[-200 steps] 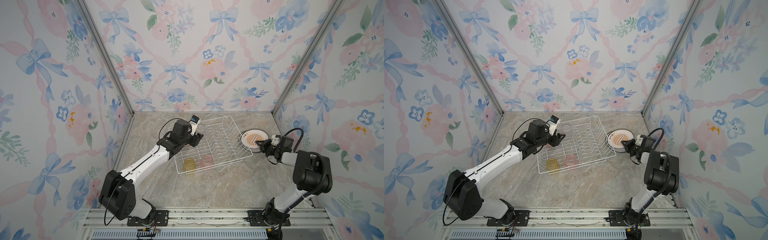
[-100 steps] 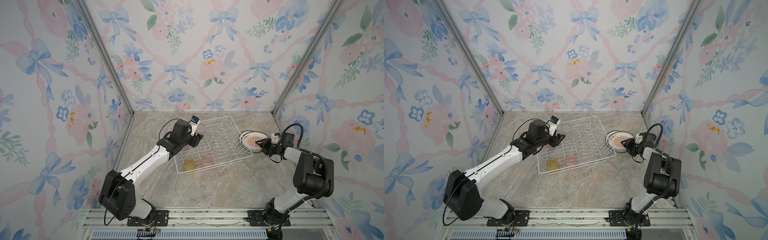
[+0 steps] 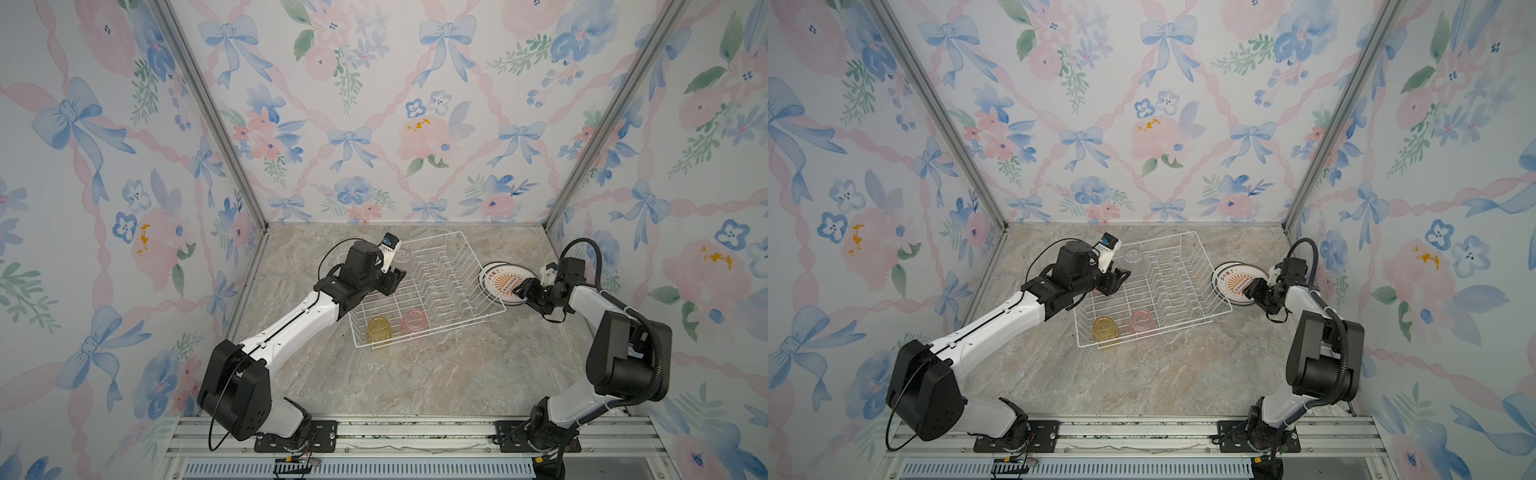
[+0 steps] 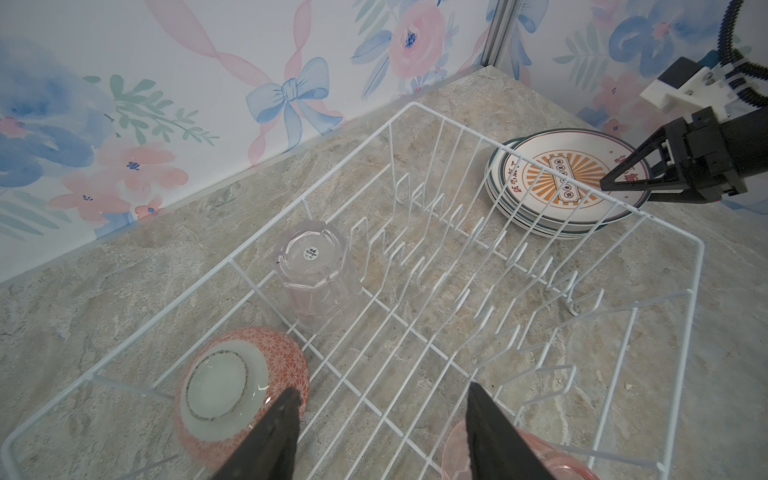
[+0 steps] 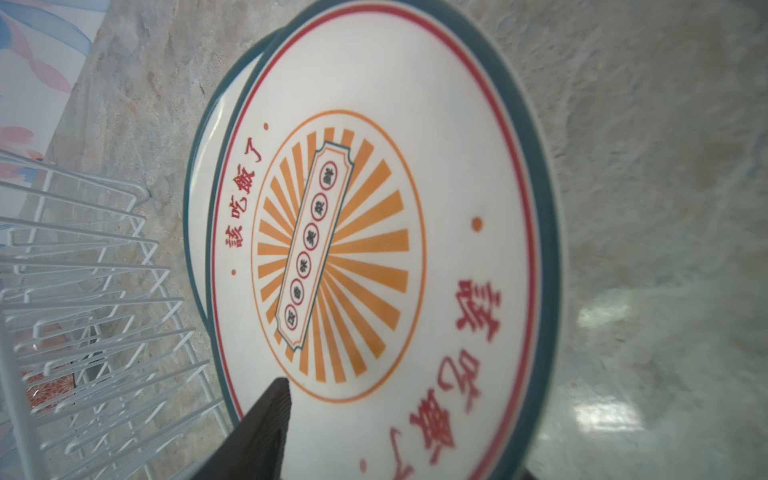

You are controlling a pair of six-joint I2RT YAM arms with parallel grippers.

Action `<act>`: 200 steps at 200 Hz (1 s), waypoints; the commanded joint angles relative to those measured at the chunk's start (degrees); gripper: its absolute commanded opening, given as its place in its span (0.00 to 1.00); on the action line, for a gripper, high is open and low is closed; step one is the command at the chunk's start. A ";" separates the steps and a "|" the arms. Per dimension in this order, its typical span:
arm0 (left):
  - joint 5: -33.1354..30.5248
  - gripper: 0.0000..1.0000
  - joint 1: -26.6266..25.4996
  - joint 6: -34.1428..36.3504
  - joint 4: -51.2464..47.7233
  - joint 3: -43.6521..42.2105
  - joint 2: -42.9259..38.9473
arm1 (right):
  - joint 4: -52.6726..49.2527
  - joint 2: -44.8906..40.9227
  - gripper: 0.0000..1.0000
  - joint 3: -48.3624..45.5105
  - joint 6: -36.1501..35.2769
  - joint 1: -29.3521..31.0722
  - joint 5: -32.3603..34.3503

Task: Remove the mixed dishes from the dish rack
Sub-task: 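Lower the plate onto the stack with the right gripper while the left withdraws, then open the right gripper and rise while the left gripper moves over the rack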

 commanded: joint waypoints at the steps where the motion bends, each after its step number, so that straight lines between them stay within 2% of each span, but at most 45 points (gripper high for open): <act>1: 0.61 0.59 -0.18 0.99 -0.49 -0.82 -1.36 | -6.13 -0.54 0.61 2.25 -3.61 0.54 4.41; 118: 0.44 0.60 -0.19 1.25 -1.24 -1.87 -1.36 | -6.79 1.17 0.63 3.72 -4.20 1.88 5.94; 129: -0.24 0.59 -0.15 1.21 -1.40 -2.04 -1.52 | -6.87 1.17 0.63 3.63 -4.24 1.79 6.28; 142: -4.33 0.59 0.01 -0.21 -1.84 -2.38 -1.94 | -6.34 0.07 0.64 2.90 -3.84 1.46 7.06; 157: -7.97 0.61 1.53 -2.54 -1.92 -3.67 -3.34 | -4.35 -3.38 0.64 1.13 -2.91 1.18 7.46; 176: -7.95 0.61 5.23 -5.33 -1.93 -5.88 -5.79 | -4.18 -8.23 0.63 0.93 -2.47 1.27 7.55; 200: -10.05 0.54 8.62 -6.63 -3.21 -8.33 -8.69 | -7.54 -11.65 0.58 3.86 -4.19 3.41 5.98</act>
